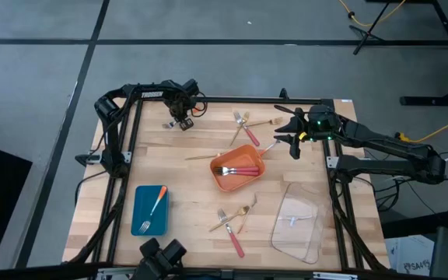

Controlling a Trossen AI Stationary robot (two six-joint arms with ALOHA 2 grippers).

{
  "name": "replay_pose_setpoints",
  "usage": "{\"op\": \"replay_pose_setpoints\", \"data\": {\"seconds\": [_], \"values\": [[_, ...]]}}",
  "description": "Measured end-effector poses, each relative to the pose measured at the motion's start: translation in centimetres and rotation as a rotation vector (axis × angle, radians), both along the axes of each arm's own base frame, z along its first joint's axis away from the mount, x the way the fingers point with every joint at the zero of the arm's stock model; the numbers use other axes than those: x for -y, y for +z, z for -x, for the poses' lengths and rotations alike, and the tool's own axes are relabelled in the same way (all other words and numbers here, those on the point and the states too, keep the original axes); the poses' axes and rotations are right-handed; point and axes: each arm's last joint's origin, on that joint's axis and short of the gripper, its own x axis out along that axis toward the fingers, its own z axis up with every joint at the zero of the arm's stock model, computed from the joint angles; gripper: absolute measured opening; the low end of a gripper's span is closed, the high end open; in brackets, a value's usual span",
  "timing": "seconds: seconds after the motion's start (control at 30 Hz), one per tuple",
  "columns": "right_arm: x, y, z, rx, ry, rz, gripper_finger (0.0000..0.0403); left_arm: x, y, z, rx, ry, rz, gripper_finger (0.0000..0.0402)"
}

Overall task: Sort silverware by color (type)
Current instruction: Put the orange fork into the blue bin

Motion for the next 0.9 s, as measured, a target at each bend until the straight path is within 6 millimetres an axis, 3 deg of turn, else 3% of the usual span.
{"op": "replay_pose_setpoints", "data": {"seconds": [0.27, 0.4, 0.9], "values": [[0.0, 0.0, 0.0, 0.000, 0.000, 0.000, 0.0101, -0.7, 1.6, -1.1, 0.006, 0.015, -0.008, 0.0006], [0.0, 0.0, 0.0, 0.000, 0.000, 0.000, 0.0101, -0.9, 3.5, -2.0, 0.019, 0.006, -0.020, 0.0005], [0.0, 0.0, 0.0, -0.001, 0.000, 0.000, 0.0101, 2.2, 10.8, -5.5, -0.021, -0.053, 0.020, 0.0005]]}}
